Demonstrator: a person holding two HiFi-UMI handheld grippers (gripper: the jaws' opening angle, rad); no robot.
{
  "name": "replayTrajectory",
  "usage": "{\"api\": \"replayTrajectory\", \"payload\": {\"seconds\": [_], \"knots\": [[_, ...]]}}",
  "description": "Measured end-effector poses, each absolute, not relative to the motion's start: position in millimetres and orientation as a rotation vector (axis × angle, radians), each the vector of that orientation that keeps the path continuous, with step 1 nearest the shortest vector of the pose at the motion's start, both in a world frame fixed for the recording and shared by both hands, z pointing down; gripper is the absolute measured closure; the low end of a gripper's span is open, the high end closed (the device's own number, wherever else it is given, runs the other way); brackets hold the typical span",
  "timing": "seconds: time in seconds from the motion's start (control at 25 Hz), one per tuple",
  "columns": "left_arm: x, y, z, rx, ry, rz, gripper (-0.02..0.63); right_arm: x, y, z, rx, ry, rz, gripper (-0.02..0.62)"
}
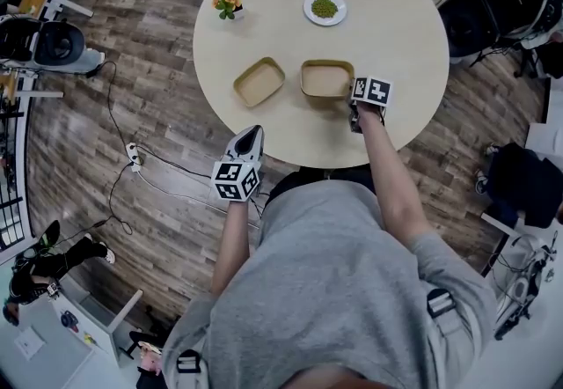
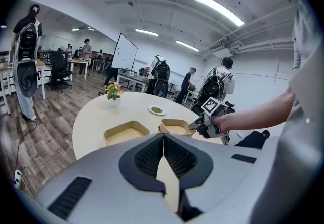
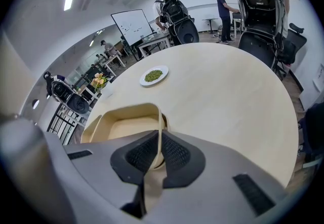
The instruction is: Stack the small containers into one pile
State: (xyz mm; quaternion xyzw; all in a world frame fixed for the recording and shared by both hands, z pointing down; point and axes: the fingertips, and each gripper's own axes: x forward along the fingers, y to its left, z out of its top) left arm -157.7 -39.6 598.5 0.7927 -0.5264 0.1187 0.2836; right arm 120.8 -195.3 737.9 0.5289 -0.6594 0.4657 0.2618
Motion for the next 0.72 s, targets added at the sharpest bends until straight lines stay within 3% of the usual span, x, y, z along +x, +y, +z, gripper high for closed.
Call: {"api": "replayTrajectory", "payload": {"seconds": [0.24, 0.4, 0.52, 0.72], "knots": [[-159, -39, 602, 2.108, -1.406, 0.314, 0.586, 117, -193, 743, 1.415, -1.756, 1.204, 0.56], [-159, -37, 608, 2.099, -1.402, 0.318, 0.586, 115, -191, 750, 1.378, -1.751, 1.196, 0.481], [-158, -37, 610, 2.094, -1.402, 0.315, 0.586, 119, -188, 751, 1.378, -1.74, 1.19, 0.456], [-155, -39, 608, 2.104, -1.392, 0.312, 0.586, 130, -186, 749, 1.397, -1.732, 1.201, 0.453]]}}
